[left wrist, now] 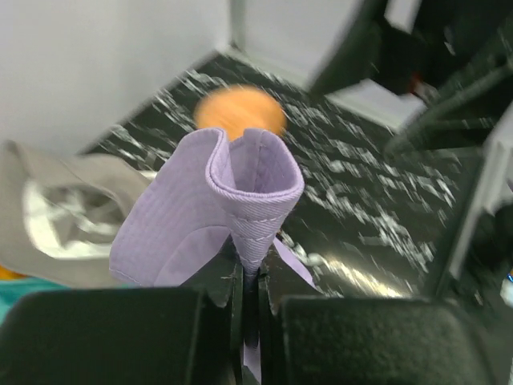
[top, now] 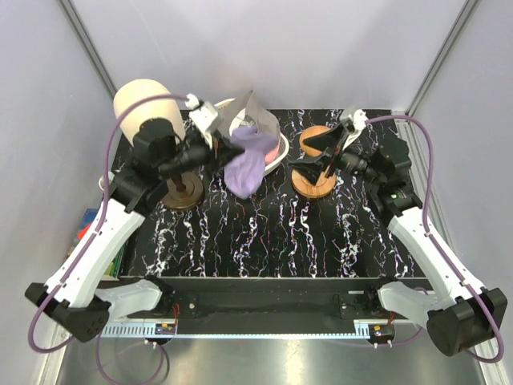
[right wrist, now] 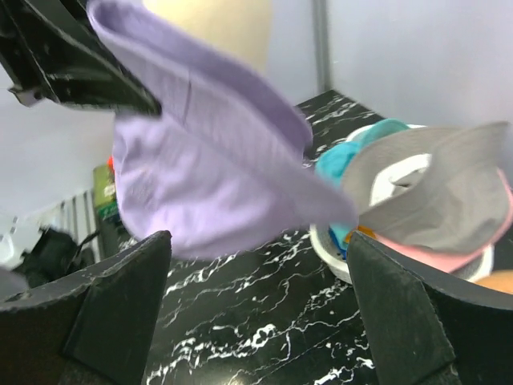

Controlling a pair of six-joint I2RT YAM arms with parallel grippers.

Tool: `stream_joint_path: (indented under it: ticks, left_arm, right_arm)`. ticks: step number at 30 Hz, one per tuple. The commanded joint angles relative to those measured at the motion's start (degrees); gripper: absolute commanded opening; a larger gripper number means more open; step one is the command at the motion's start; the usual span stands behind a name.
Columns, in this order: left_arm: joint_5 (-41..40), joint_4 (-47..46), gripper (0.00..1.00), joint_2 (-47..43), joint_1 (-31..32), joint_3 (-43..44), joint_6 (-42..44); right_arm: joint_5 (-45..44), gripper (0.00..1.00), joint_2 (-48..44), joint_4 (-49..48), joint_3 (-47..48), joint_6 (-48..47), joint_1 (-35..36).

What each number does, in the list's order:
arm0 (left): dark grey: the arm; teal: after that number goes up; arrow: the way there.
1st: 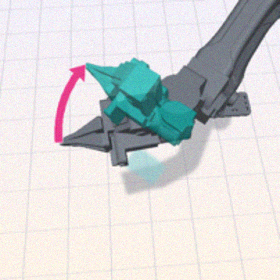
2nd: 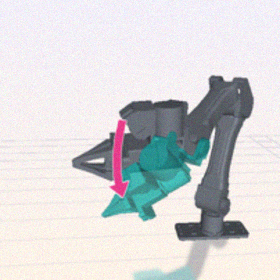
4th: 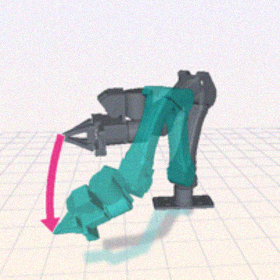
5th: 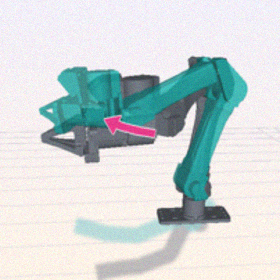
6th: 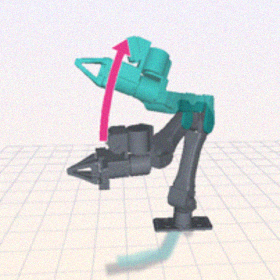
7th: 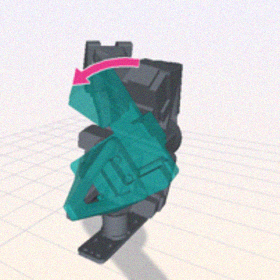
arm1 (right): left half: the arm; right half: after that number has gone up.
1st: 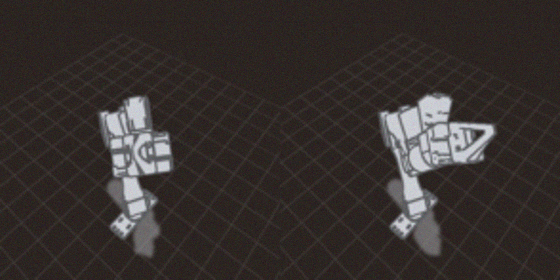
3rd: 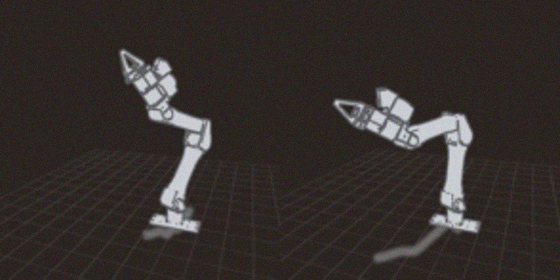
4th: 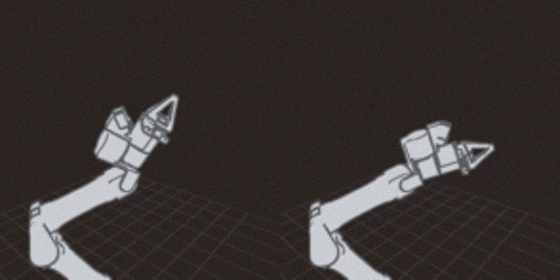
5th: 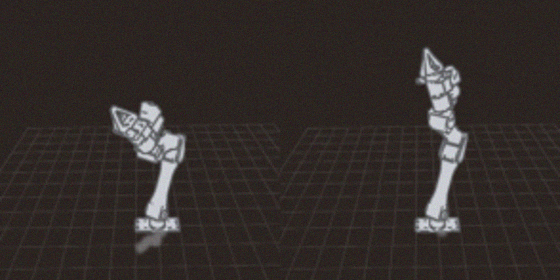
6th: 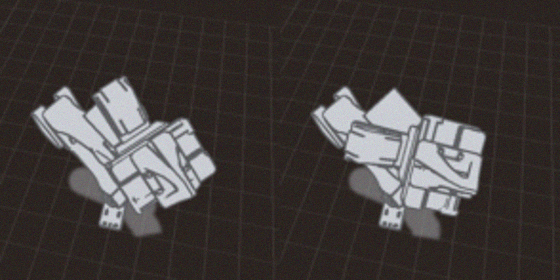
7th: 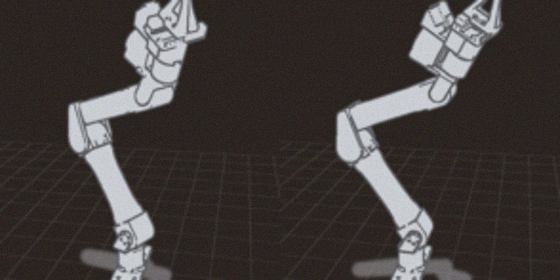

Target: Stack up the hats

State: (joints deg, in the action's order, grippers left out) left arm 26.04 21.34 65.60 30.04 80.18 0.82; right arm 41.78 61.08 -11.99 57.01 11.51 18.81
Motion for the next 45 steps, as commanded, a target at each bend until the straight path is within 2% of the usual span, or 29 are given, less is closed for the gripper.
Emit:
stream_joint_path:
  ticks: [1, 9, 15, 21, 24, 30, 36, 42, 45]
  left_arm:
    - [7.44, 5.72, 0.05, -3.37, 3.96, -3.37, 4.19]
    - [5.25, 10.30, 0.05, -2.15, 8.19, -2.84, 6.56]
    - [4.72, 11.09, 0.04, -0.21, 8.72, -2.31, 7.00]
    - [4.28, 11.09, 0.04, 0.14, 9.24, -2.31, 7.53]
    - [3.93, 11.09, 0.04, -0.12, 9.16, -2.40, 7.79]
    - [1.30, 11.09, 0.04, 0.05, 9.16, -2.14, 7.79]
    - [-0.81, 10.65, 0.03, 0.66, 9.16, -2.22, 7.27]
    - [1.81, 9.77, 0.03, 1.28, 9.16, -2.22, 7.27]
    - [2.08, 9.24, 0.02, 1.28, 9.16, -2.40, 7.00]
  right_arm:
    - [4.97, 0.97, 1.32, 0.03, 1.52, -4.65, 3.42]
    - [10.68, 0.93, 1.76, 3.11, -0.32, -4.92, 5.71]
    - [14.38, 0.86, -0.61, -0.04, -4.80, -1.32, 7.12]
    - [15.61, 0.83, 1.06, -2.95, -6.57, 0.53, 7.82]
    - [16.23, 0.77, 2.38, -3.39, -6.57, 0.97, 8.08]
    - [15.70, 0.63, 3.26, -3.04, -6.92, 1.24, 8.79]
    - [6.92, 0.62, 0.01, -4.26, -9.54, -0.43, 9.23]
    - [7.26, 0.55, -1.41, -5.33, -9.91, 0.00, 9.32]
    - [5.16, 0.56, -0.43, -6.29, -9.73, 0.18, 9.93]
